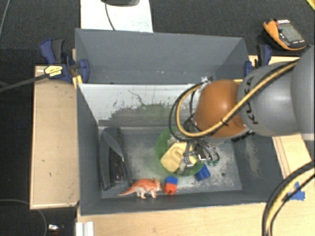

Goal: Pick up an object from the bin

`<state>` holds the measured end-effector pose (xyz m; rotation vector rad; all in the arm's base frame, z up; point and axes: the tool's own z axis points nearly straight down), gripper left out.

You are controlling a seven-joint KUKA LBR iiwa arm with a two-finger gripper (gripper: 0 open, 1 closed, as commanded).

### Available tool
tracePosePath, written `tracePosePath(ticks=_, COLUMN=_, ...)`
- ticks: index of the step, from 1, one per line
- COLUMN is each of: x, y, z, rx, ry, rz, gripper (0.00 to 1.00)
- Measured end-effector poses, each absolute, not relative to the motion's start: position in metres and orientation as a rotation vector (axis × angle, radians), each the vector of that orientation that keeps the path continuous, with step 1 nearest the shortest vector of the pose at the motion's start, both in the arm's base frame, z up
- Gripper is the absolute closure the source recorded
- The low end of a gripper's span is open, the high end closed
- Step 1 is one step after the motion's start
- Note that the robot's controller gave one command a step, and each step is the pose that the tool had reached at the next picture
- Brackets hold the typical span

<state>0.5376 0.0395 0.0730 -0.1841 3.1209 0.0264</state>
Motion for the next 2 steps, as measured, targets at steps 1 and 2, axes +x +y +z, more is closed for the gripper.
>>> tracePosePath(ticks=1, x=0.5498, y=0.0402, z=0.0737, rx=-0.596, ry=3.068, rz=0.015, gripper=0.0)
tracePosePath(ticks=2, x=0.5417, y=0.0396, z=0.0747, rx=-0.222, ry=3.116, rz=0.022, gripper=1.0)
